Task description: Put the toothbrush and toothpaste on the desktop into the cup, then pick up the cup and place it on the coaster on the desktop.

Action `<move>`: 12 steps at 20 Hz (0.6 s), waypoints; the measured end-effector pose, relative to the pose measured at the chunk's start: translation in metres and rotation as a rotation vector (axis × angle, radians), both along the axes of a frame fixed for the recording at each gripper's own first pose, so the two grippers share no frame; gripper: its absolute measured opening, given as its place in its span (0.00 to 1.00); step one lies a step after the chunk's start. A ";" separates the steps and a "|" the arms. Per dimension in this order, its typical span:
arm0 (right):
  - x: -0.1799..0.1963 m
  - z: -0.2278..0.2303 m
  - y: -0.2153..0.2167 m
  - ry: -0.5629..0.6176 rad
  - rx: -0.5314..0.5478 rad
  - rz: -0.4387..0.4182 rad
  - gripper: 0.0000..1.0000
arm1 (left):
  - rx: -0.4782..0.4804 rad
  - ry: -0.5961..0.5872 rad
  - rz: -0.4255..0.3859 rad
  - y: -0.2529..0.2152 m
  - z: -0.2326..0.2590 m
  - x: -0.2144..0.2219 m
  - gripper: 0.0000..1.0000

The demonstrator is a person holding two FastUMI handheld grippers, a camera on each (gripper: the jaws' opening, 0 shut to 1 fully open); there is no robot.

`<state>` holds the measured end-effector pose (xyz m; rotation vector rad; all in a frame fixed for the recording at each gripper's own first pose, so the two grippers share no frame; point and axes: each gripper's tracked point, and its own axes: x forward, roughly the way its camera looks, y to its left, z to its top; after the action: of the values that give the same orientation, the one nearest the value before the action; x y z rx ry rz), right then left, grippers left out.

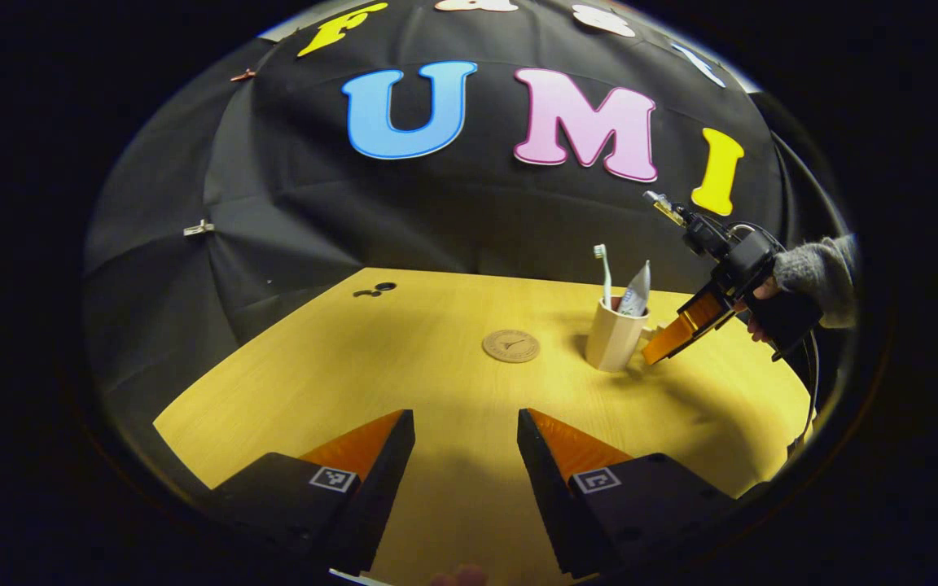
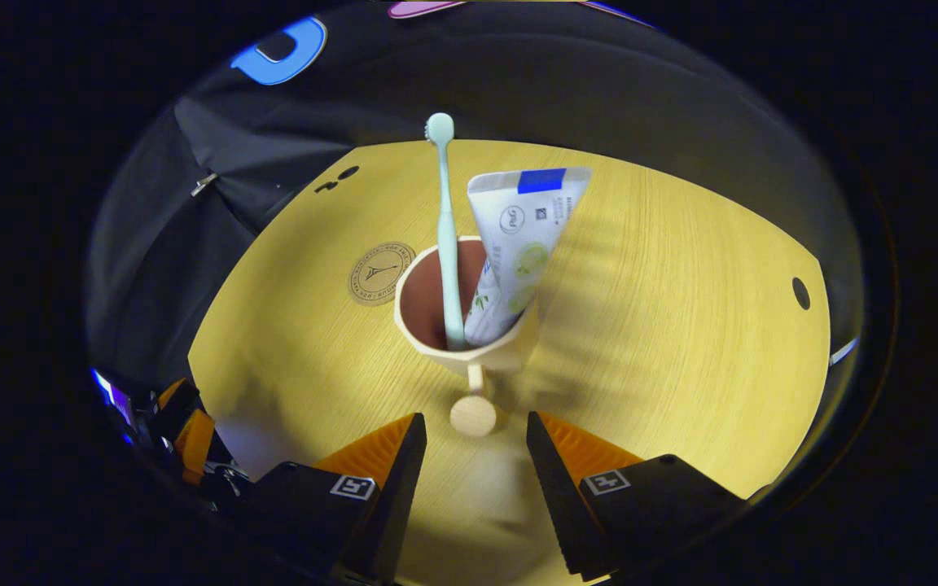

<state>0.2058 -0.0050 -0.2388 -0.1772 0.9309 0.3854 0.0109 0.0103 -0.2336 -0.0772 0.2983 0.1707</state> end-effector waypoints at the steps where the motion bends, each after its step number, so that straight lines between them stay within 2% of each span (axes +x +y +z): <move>1: 0.007 -0.003 -0.001 0.001 -0.016 -0.002 0.76 | -0.013 0.006 0.017 0.004 -0.004 -0.003 0.81; 7: 0.018 -0.016 0.010 0.031 -0.101 0.032 0.76 | -0.058 0.039 0.066 0.021 -0.020 -0.002 0.82; 8: 0.020 -0.020 0.011 0.033 -0.116 0.039 0.74 | -0.059 0.041 0.071 0.024 -0.022 -0.001 0.82; 12: 0.027 -0.026 0.003 0.025 -0.199 0.032 0.43 | -0.086 0.043 0.078 0.029 -0.025 0.003 0.82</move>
<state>0.2326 -0.0020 -0.2645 -0.3702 0.9918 0.3245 0.0141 0.0389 -0.2584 -0.1706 0.3460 0.2375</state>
